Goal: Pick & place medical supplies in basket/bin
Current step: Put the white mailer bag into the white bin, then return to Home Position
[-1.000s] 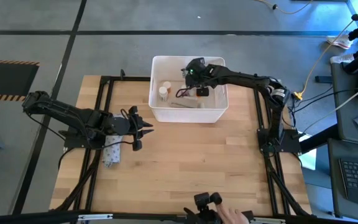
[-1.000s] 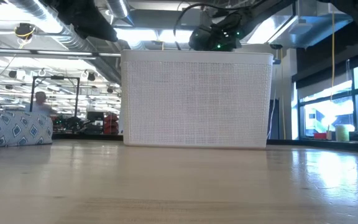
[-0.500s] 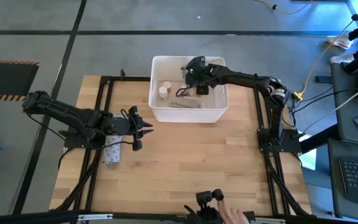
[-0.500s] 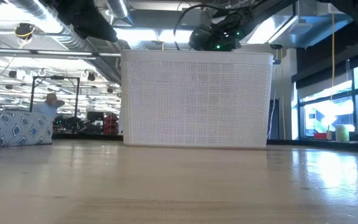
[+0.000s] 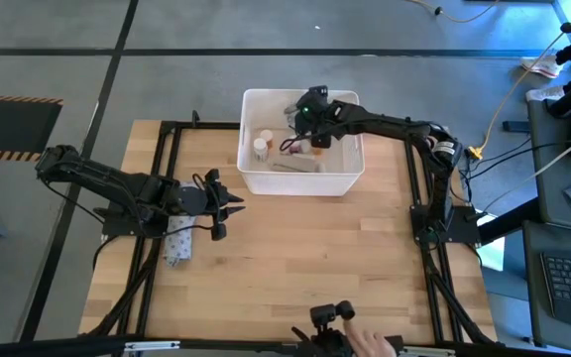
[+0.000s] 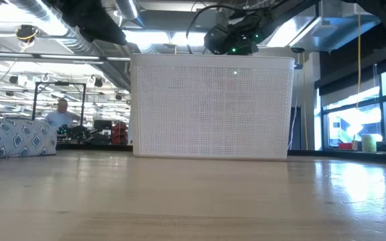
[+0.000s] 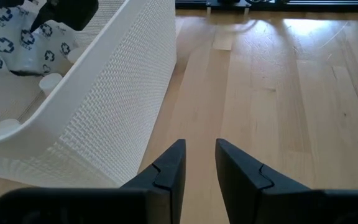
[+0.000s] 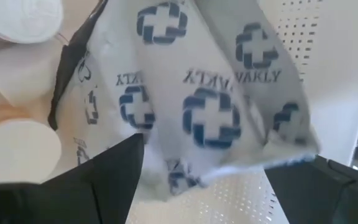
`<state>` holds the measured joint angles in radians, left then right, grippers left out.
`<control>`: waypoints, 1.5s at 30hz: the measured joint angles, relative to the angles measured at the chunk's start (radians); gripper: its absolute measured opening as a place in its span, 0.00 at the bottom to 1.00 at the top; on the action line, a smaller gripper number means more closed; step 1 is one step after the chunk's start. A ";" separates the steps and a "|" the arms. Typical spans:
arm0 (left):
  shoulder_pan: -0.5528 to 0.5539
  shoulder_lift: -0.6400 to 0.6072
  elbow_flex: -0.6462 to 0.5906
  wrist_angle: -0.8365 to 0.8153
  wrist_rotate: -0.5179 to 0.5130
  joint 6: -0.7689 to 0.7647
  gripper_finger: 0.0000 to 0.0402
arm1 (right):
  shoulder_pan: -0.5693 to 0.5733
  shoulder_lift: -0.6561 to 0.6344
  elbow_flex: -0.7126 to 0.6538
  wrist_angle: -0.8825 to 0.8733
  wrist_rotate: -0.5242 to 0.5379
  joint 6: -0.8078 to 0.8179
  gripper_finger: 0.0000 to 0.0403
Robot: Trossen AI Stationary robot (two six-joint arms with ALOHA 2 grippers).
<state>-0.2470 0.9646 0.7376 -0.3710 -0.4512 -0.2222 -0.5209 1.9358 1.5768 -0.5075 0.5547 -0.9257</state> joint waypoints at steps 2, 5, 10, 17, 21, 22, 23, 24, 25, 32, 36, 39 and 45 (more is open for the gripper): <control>0.000 0.000 0.000 0.000 0.000 0.000 0.20 | 0.000 0.000 0.000 -0.004 -0.014 0.000 0.79; 0.000 0.000 0.000 0.000 0.000 0.000 0.20 | 0.000 0.000 0.000 -0.003 -0.054 0.000 0.79; 0.000 0.000 0.000 0.000 0.000 0.000 0.20 | 0.000 0.000 0.000 0.005 -0.078 0.004 0.79; 0.000 0.000 0.000 0.000 0.000 0.000 0.20 | 0.000 0.000 0.000 0.051 -0.074 0.010 0.79; 0.000 0.000 0.000 0.000 -0.001 0.000 0.20 | 0.004 -0.002 0.000 0.116 0.003 0.013 0.79; 0.000 0.000 0.000 0.000 -0.004 0.000 0.20 | 0.008 -0.006 0.000 0.131 0.014 0.013 0.79; 0.000 0.000 0.000 0.000 -0.007 0.000 0.20 | 0.011 -0.014 0.000 0.142 0.017 0.015 0.79; 0.000 0.000 0.000 0.000 -0.013 0.000 0.20 | 0.016 -0.022 0.000 0.151 0.020 0.027 0.79; 0.000 0.000 0.000 0.001 -0.022 0.000 0.20 | 0.022 -0.033 0.000 0.165 0.020 0.040 0.79; 0.000 -0.029 0.000 0.000 -0.058 0.021 0.20 | 0.087 -0.202 0.000 0.069 -0.029 0.266 0.79; -0.001 -0.034 0.000 0.000 -0.019 0.013 0.20 | 0.124 -0.379 0.000 -0.181 -0.268 0.531 0.79; -0.001 -0.026 0.000 0.005 0.013 -0.033 0.20 | 0.146 -0.516 0.000 -0.328 -0.458 0.681 0.79; 0.000 -0.024 -0.001 0.053 -0.069 0.009 0.20 | 0.178 -0.735 -0.079 -0.455 -0.656 0.930 0.79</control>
<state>-0.2467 0.9406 0.7368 -0.3182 -0.5202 -0.2134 -0.3432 1.2013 1.4975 -0.9630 -0.1008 0.0041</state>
